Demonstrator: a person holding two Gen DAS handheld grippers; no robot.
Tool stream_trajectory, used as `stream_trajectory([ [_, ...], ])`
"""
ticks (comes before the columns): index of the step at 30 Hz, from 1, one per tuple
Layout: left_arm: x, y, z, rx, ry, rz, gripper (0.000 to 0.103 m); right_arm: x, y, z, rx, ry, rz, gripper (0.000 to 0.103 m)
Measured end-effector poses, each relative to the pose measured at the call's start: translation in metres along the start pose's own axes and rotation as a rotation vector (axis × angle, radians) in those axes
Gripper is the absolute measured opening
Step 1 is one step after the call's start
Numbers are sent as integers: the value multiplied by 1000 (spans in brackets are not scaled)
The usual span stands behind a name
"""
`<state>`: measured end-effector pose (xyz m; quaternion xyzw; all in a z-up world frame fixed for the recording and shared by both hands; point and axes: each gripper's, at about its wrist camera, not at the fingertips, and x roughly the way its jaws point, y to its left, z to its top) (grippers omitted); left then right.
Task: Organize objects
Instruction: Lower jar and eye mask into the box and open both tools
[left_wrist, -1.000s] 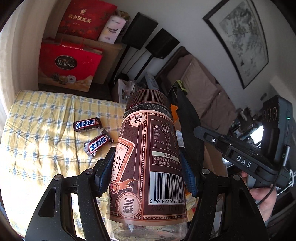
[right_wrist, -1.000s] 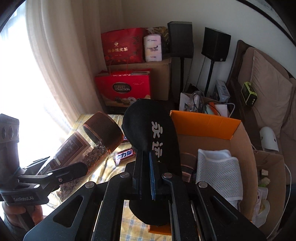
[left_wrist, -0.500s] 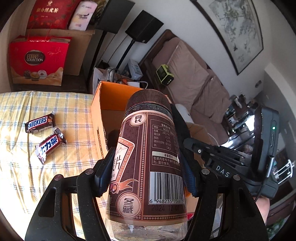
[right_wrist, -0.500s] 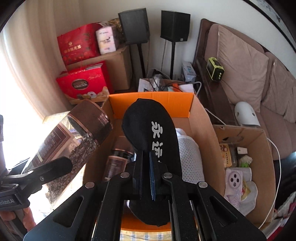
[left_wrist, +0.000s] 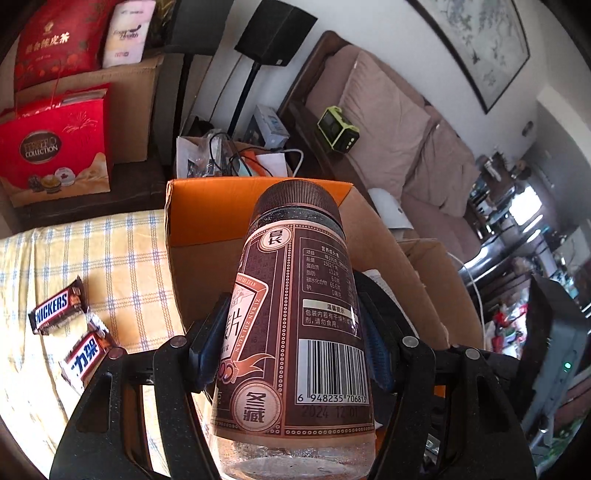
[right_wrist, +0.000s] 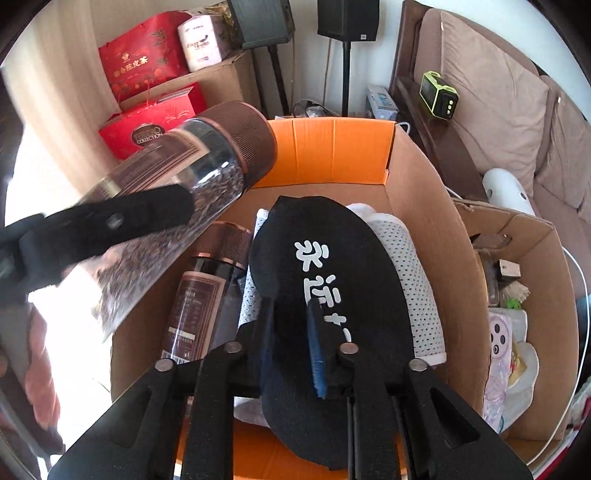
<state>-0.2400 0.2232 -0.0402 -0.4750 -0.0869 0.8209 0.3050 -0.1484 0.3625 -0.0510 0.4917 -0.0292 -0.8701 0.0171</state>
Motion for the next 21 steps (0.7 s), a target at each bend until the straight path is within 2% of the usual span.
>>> stream_trajectory([
  [6,26,-2,23,56,63,-26,62,-24,2,3,-33,-56,-12,27],
  [11,52,-26,33,259,152,-15,62,-35,-4,8,-26,-81,-14,30],
  [15,67,-36,37,334,205,-4,62,-30,-12,9,-9,-66,-30,30],
  [18,74,-44,41,394,223,20,62,-24,-15,8,-3,-52,-39,30],
  [21,79,-55,44,508,233,89,62,-22,-17,6,2,-50,-36,30],
])
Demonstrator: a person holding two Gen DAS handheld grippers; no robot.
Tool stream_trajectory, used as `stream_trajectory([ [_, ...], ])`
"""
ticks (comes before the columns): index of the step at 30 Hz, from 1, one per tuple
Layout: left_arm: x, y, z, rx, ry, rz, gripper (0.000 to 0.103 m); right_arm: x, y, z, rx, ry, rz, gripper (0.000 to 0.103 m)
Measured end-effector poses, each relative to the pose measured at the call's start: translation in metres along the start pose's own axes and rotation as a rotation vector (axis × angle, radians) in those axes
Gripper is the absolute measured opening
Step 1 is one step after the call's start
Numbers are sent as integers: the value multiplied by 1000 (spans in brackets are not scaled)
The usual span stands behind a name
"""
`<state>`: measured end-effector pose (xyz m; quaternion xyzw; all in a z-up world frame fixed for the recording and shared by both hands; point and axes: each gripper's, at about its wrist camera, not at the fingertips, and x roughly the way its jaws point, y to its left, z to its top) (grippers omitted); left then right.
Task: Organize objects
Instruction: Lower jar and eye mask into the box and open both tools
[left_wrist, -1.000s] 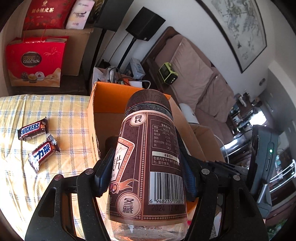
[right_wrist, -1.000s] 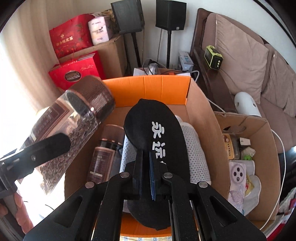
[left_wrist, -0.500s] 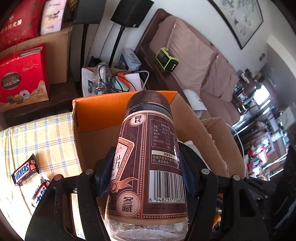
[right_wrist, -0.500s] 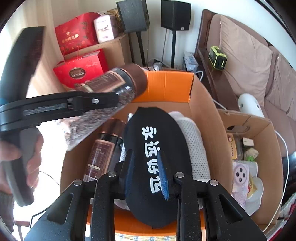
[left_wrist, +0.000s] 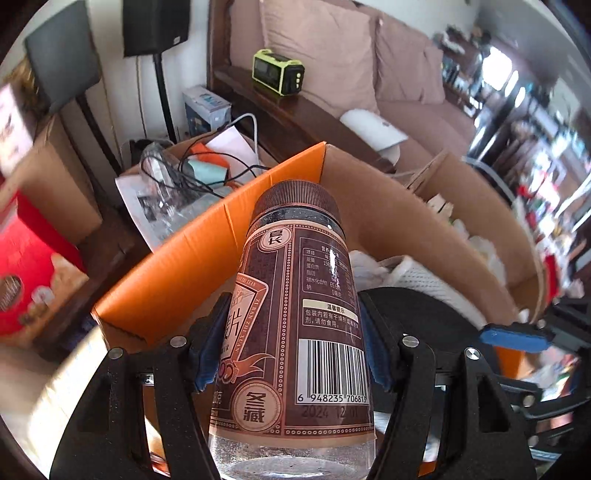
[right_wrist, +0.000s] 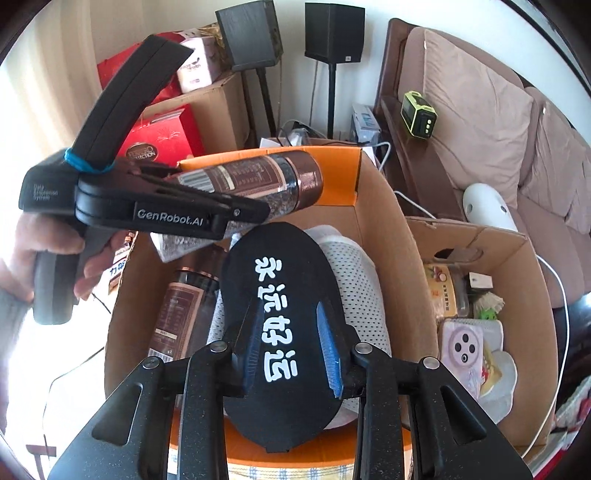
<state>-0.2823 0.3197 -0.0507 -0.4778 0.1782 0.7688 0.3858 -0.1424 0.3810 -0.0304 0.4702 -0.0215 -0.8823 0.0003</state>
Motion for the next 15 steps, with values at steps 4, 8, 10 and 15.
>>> stream_trajectory([
  [4,10,-8,4,104,41,46,62,4,0,-1,1,2,3,30],
  [8,10,-14,1,120,20,114,65,7,1,-1,8,10,3,30],
  [10,-2,-14,-1,99,-23,105,73,8,2,-1,6,11,4,30],
  [15,-35,-3,-10,13,-101,47,77,8,10,-1,0,8,15,30],
])
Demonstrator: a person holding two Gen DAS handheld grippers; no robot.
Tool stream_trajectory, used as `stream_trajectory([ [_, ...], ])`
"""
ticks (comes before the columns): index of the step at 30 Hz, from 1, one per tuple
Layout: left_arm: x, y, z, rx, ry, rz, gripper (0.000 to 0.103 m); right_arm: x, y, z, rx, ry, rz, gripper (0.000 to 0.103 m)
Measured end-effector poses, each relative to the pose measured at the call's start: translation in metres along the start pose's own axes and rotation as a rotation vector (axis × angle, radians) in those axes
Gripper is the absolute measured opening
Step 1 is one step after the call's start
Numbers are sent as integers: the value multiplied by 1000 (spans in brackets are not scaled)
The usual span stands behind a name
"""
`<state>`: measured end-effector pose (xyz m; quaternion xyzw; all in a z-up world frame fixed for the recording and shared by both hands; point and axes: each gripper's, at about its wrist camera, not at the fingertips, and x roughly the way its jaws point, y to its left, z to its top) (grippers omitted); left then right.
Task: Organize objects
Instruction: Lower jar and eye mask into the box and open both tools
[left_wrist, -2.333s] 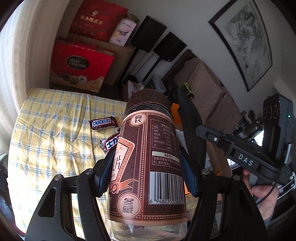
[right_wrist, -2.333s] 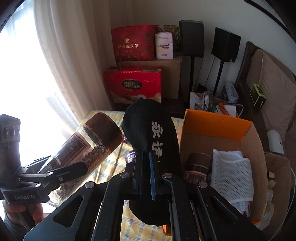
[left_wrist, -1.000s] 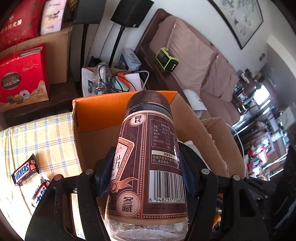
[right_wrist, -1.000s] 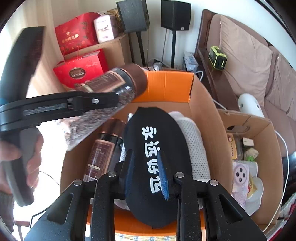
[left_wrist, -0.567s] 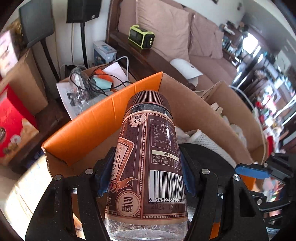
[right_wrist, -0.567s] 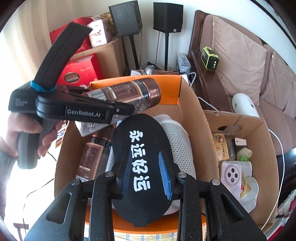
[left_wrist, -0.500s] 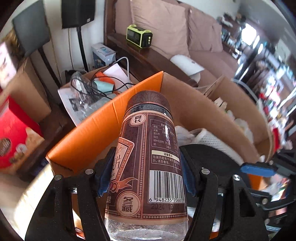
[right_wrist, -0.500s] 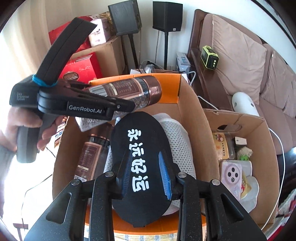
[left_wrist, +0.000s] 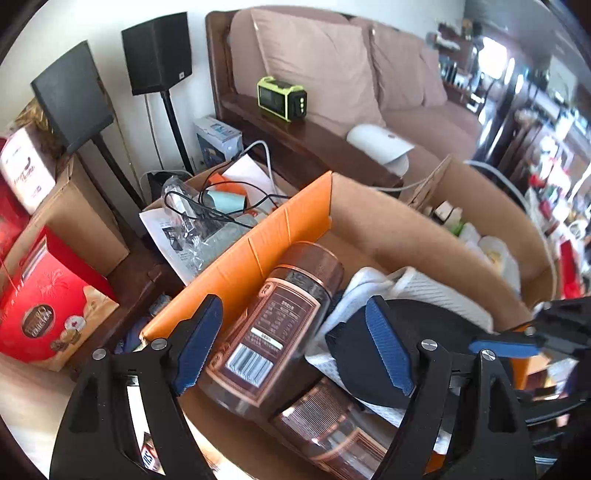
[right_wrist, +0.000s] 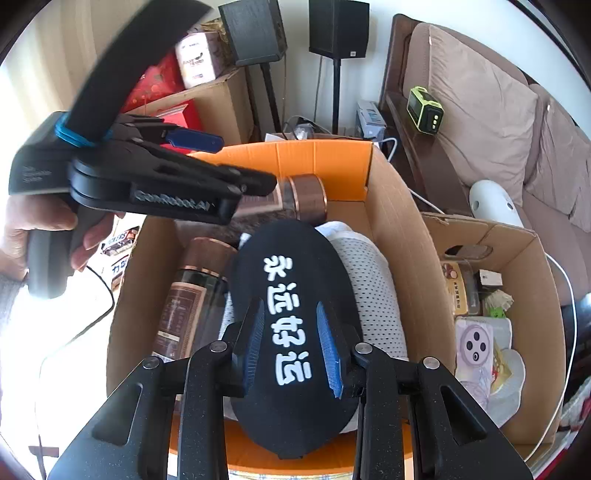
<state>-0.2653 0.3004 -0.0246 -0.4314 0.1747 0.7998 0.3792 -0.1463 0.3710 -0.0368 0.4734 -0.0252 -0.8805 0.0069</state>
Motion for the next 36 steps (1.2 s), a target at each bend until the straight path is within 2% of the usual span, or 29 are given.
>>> stream_trajectory([
  [3,-21,10,-8,-81,-37,-48,78,-2,5,2,1,-9,5,30],
  [6,-36,19,-19,-147,-71,-68,83,-5,10,5,1,-20,9,33],
  [11,-59,30,-45,-278,-104,-100,84,-9,17,7,-1,-40,14,47],
  [14,-71,38,-62,-342,-132,-104,88,-9,21,8,0,-44,14,57],
  [16,-76,42,-73,-378,-148,-90,95,-9,22,8,2,-46,12,61],
  [21,-84,55,-99,-445,-135,-89,97,-11,25,6,18,-59,13,69],
  [24,-90,62,-116,-491,-126,-82,103,-14,24,6,33,-80,20,77],
  [30,-100,60,-142,-501,-118,-32,103,-16,28,7,54,-84,38,88],
  [34,-108,54,-153,-488,-117,-1,103,-17,37,6,42,-92,35,103],
  [36,-114,51,-158,-480,-121,13,103,-18,41,6,43,-93,41,102],
])
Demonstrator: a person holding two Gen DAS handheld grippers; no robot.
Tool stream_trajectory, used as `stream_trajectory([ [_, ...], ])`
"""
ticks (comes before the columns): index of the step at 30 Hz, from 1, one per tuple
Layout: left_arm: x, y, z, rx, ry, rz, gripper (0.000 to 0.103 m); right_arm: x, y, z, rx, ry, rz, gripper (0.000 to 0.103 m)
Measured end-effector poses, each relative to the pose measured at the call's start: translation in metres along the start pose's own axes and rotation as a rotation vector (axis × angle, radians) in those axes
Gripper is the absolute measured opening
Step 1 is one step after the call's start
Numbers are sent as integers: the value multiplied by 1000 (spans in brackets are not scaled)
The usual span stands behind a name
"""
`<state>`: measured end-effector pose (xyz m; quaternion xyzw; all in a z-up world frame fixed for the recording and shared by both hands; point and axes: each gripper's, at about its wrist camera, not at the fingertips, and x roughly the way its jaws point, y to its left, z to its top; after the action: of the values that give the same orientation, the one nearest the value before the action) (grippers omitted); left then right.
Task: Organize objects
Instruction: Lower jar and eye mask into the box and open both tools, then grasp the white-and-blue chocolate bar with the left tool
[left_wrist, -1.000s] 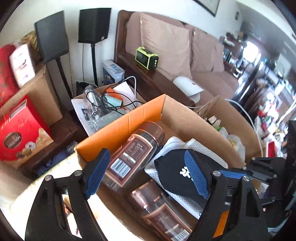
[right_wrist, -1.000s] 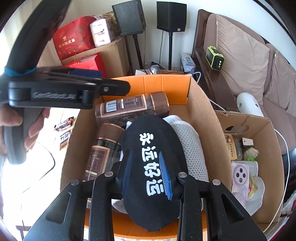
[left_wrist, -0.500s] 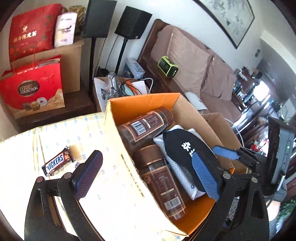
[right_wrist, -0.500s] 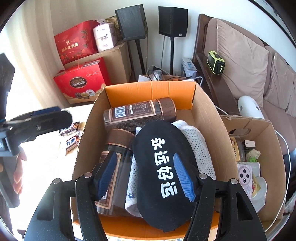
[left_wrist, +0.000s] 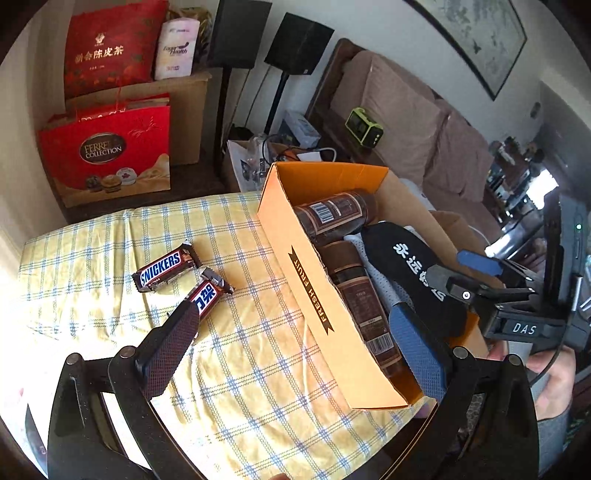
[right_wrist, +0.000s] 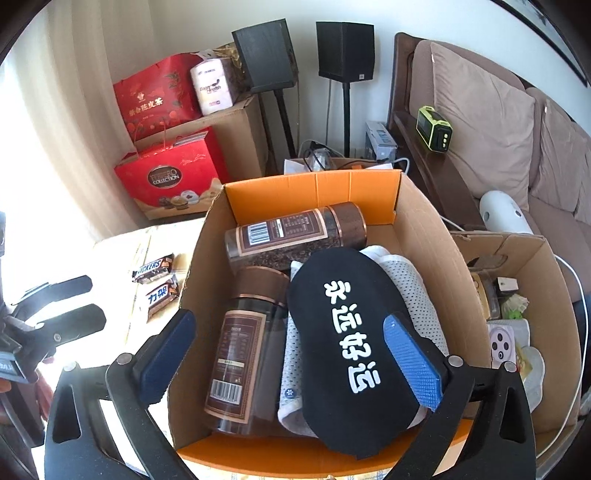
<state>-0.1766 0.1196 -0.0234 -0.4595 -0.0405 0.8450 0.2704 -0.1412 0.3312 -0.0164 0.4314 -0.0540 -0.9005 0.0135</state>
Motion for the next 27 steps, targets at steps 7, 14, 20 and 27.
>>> stream_trajectory([
  [7,-22,1,-15,16,-10,20,103,-2,22,0,-30,-2,-2,102],
  [14,-42,24,-23,-2,-26,94,103,-5,47,0,-66,0,17,102],
  [20,-43,60,-35,-61,-36,142,103,-2,69,3,-73,9,72,102],
  [27,-18,82,-48,-61,-7,164,103,12,100,11,-103,36,114,99],
])
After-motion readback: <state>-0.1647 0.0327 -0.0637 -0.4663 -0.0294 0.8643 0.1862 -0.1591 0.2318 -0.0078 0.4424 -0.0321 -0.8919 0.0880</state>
